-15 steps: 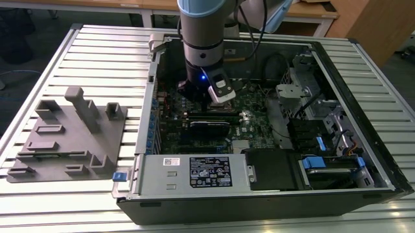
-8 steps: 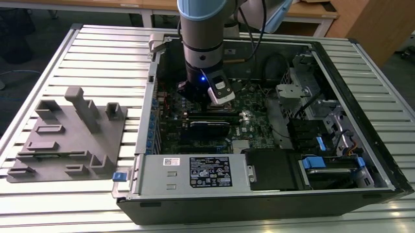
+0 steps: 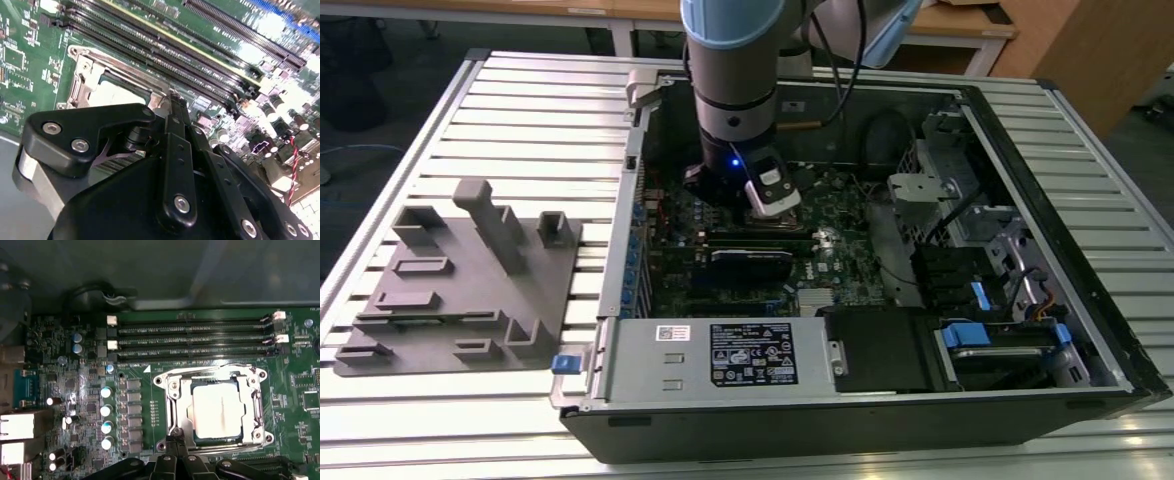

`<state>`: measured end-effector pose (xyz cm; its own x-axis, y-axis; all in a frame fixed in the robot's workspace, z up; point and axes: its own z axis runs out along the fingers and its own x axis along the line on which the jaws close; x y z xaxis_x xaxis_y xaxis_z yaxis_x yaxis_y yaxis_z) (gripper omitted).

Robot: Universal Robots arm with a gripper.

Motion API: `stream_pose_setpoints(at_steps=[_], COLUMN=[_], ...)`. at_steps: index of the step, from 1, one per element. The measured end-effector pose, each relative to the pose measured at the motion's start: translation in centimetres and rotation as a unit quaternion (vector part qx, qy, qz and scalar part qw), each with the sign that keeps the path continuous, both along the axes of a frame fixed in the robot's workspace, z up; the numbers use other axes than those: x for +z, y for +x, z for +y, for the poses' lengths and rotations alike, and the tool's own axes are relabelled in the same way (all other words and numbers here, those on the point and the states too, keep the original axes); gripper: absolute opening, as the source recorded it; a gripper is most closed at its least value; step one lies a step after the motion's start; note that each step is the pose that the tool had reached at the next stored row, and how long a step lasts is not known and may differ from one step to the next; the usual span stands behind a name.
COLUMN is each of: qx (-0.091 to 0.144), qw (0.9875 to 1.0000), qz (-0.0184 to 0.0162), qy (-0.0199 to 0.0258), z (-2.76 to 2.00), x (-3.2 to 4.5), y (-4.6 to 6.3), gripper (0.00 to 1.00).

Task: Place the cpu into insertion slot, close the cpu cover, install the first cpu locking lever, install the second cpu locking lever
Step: 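Install the second cpu locking lever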

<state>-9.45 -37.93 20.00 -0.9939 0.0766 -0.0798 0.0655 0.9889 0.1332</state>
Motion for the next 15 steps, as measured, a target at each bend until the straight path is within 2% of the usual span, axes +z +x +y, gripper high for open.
stream_pose_setpoints(at_steps=[2,3,9,15], qx=[0.0,0.0,-0.001,-0.003], qw=[1.0,1.0,0.9999,0.9999], qz=[-0.001,-0.0011,-0.0013,-0.0013], qy=[0.0056,0.0067,0.0099,0.01], z=[-0.01,-0.02,-0.02,-0.01], x=[0.02,0.03,0.24,2.22], y=[-0.2,-0.2,-0.3,-0.3], gripper=[0.11,0.11,0.11,0.11])
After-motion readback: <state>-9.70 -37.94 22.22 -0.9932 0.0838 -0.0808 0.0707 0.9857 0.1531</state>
